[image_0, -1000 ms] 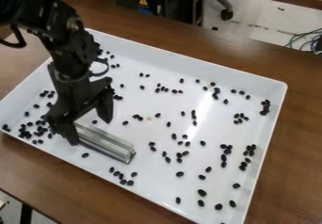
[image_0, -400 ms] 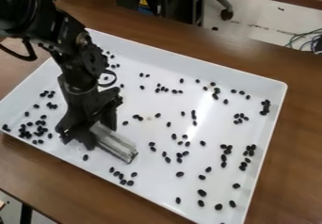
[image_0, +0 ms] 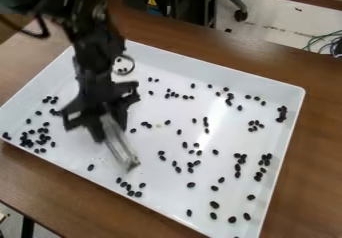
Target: Sweep into pile
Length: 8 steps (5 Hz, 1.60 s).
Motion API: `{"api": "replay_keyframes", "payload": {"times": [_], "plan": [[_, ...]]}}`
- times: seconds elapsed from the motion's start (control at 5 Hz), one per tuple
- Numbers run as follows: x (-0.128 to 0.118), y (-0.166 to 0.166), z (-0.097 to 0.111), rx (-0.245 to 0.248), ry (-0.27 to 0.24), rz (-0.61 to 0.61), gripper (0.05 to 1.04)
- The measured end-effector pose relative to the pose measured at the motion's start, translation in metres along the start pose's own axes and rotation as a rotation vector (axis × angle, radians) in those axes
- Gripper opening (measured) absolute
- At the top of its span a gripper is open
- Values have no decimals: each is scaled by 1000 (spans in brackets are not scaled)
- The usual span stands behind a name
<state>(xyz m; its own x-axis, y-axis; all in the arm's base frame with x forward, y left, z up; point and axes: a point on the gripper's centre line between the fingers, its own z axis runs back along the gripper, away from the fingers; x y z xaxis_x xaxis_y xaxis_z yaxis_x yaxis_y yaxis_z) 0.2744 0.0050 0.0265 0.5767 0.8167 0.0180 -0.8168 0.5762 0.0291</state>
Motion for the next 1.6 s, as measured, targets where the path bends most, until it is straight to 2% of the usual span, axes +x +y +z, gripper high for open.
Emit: {"api": "replay_keyframes", "payload": {"times": [0.2,0.4,0.6,0.8,1.0,1.2,1.4,1.6], "plan": [[10,-2,16,41,8,-277,365],[30,8,20,93,21,-547,365],[59,28,9,190,35,-743,365],[93,39,-5,194,-5,-803,365],[116,43,-15,171,8,-754,365],[123,38,-26,182,71,-727,365],[143,26,-32,185,77,-720,365],[160,15,-32,187,56,-714,365]]}}
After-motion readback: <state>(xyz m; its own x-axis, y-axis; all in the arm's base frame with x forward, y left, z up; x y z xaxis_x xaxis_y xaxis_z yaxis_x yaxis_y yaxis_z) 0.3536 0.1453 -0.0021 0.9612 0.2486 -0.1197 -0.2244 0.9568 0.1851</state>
